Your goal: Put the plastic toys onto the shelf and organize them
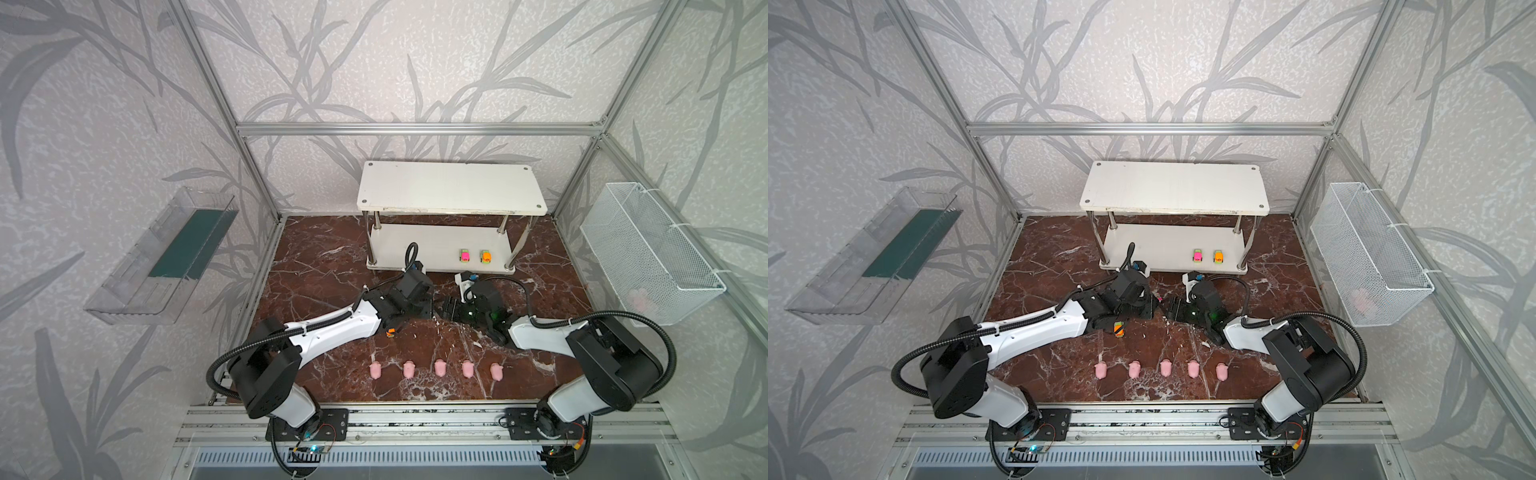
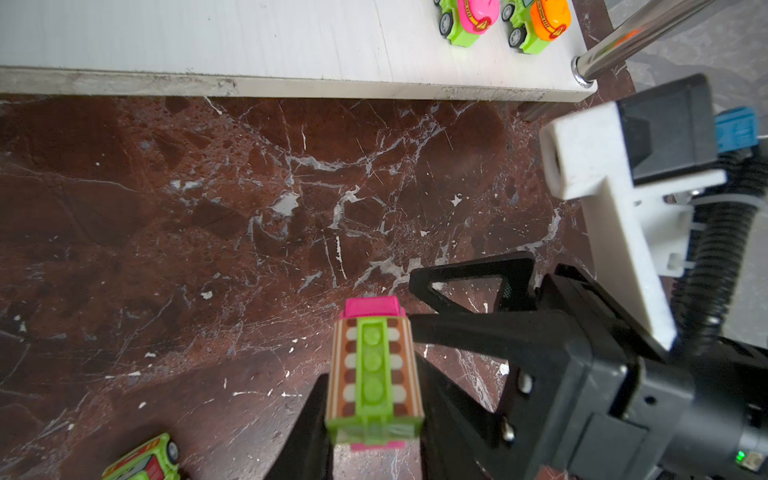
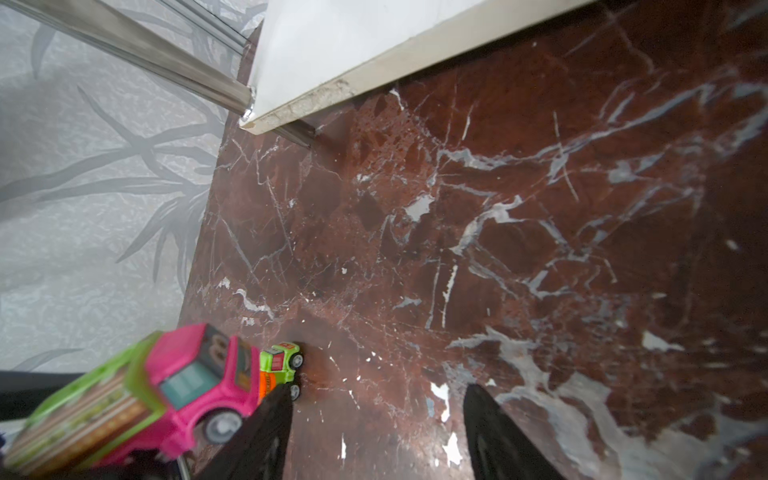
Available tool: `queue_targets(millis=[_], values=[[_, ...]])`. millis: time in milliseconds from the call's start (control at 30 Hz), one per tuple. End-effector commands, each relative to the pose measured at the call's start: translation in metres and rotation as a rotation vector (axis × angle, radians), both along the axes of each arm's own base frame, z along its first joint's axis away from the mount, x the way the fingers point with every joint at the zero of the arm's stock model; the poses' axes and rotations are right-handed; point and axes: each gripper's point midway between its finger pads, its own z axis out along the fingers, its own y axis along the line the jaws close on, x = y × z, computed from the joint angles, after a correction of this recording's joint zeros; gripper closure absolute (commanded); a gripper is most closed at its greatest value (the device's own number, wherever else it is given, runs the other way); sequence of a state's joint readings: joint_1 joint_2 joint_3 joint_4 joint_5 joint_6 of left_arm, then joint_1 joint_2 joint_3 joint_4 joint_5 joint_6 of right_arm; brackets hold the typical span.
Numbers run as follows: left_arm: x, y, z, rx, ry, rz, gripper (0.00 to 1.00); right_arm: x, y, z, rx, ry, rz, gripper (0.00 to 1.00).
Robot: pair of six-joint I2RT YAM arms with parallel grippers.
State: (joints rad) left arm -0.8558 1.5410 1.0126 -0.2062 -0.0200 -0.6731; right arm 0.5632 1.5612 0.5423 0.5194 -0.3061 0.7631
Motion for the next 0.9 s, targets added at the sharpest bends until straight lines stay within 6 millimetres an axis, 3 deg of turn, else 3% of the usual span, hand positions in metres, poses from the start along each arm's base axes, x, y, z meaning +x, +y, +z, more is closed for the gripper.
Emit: queue_targets(millis=[0,333,600,867], values=[[-0.003,0.000,-0.004,-0.008,-0.001,-0.006,0.72,0.009,0.002,0.001,-0.007,-0.027,0.001,0.34],[-0.006,0.002,-0.038,0.034,0.045,-0.014,0.71,0.008,0.004,-0.012,-0.005,0.002,0.014,0.34],[0.010,0.007,-0.039,0.066,0.000,0.012,0.71,-0.016,-0.008,-0.011,-0.004,0.024,0.013,0.34],[0.023,0.004,-0.038,0.074,-0.010,0.009,0.71,-0.045,0.004,-0.007,-0.051,0.020,0.073,0.34]])
